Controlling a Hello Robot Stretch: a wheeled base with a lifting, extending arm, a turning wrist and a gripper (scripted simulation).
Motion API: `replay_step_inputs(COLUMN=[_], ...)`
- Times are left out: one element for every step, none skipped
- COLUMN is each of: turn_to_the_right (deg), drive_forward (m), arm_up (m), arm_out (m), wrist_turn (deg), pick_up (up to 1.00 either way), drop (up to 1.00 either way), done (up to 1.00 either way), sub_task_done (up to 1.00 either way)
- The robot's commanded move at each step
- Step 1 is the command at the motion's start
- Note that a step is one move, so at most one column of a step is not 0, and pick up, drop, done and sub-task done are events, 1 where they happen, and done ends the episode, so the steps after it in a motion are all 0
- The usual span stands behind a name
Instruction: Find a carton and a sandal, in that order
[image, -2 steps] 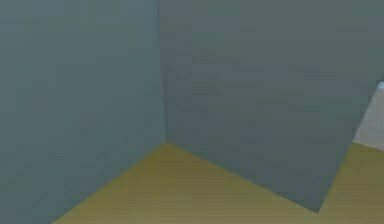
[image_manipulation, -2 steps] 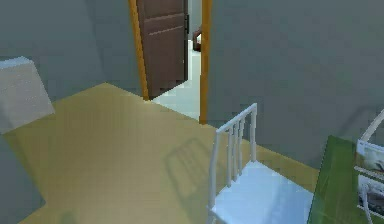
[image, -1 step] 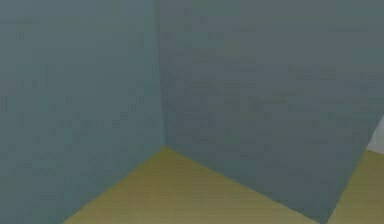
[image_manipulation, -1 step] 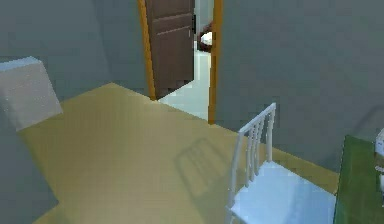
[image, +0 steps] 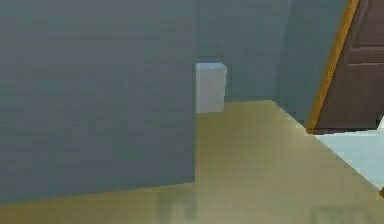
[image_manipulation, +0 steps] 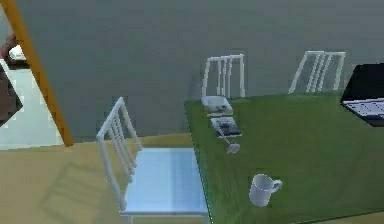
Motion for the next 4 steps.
replay_step_inputs(turn_to_the_right=[33.0, 0.0, 45.0, 3.0], drive_forward=[0.00, 0.85, 0.00, 0.00], arm_up=[0.00, 0.00, 0.00, 0.00], arm_out=[0.00, 0.00, 0.00, 0.00], wrist_turn=[0.0, 0.0, 0.0, 0.0], pick_up=[0.00, 0.00, 0.00, 0.00], drop=[0.00, 0.00, 0.00, 0.00], done=[0.00, 0.00, 0.00, 0.00], sub_task_done=[0.00, 0.00, 0.00, 0.00])
